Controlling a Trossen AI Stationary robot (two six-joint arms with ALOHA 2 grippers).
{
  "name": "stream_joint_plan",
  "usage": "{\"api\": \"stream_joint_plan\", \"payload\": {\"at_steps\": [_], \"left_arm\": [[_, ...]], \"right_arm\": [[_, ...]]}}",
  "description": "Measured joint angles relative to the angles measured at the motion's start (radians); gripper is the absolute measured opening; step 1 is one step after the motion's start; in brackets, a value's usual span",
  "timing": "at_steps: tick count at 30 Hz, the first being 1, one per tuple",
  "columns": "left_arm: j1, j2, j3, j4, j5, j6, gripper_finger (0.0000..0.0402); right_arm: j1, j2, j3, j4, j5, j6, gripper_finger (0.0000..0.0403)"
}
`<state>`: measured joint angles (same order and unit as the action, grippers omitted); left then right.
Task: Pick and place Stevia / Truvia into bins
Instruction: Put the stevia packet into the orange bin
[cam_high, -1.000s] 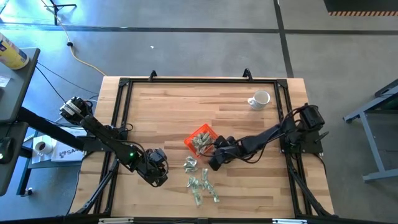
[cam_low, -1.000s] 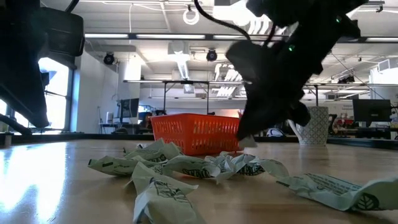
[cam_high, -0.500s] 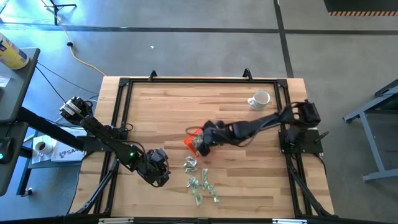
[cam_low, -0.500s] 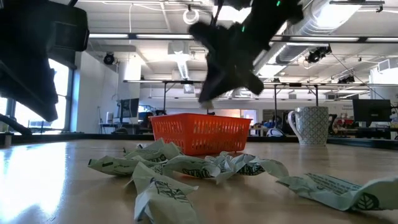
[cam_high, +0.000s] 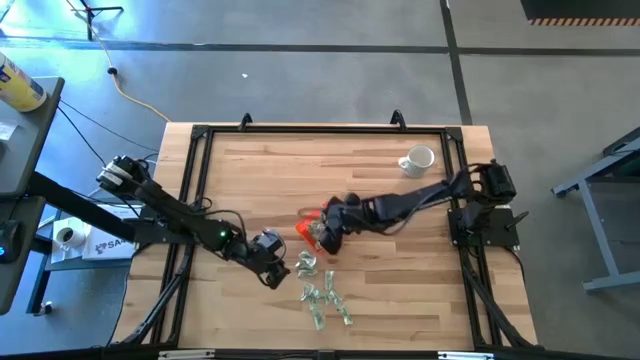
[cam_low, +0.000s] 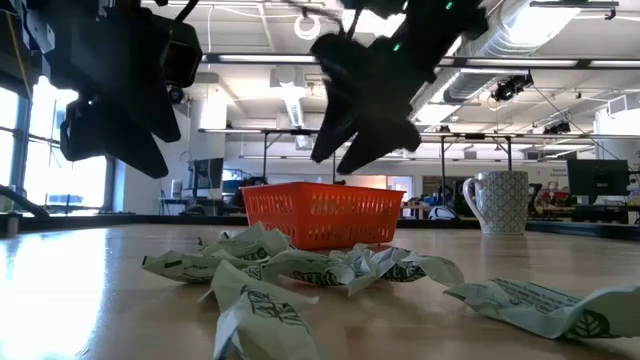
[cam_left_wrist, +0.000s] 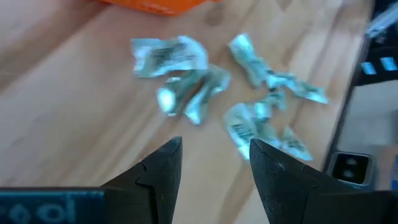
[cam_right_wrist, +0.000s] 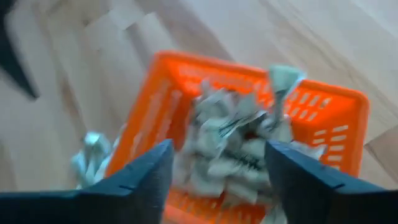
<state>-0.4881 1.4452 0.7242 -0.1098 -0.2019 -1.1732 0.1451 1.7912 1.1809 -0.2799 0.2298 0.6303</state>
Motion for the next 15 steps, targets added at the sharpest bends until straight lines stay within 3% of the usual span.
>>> {"api": "stream_joint_plan", "payload": {"at_steps": [4, 9, 13, 15], "left_arm": [[-0.004, 0.041, 0.008, 0.078, 0.023, -0.005, 0.0221], [-0.013, 0.156, 0.111, 0.069, 0.044, -0.072, 0.022], [-0.025, 0.269, 0.291, -0.11, 0.036, -0.099, 0.022], [-0.024, 0.318, 0.389, -0.308, 0.035, -0.121, 0.022]], "right_arm": [[0.097, -0.038, 0.002, -0.083, 0.073, -0.043, 0.0284], [0.184, -0.047, 0.0, -0.29, 0.117, 0.063, 0.0284], [0.248, -0.048, -0.015, -0.4, 0.163, 0.176, 0.0278], [0.265, -0.048, -0.037, -0.415, 0.16, 0.212, 0.0278]]}}
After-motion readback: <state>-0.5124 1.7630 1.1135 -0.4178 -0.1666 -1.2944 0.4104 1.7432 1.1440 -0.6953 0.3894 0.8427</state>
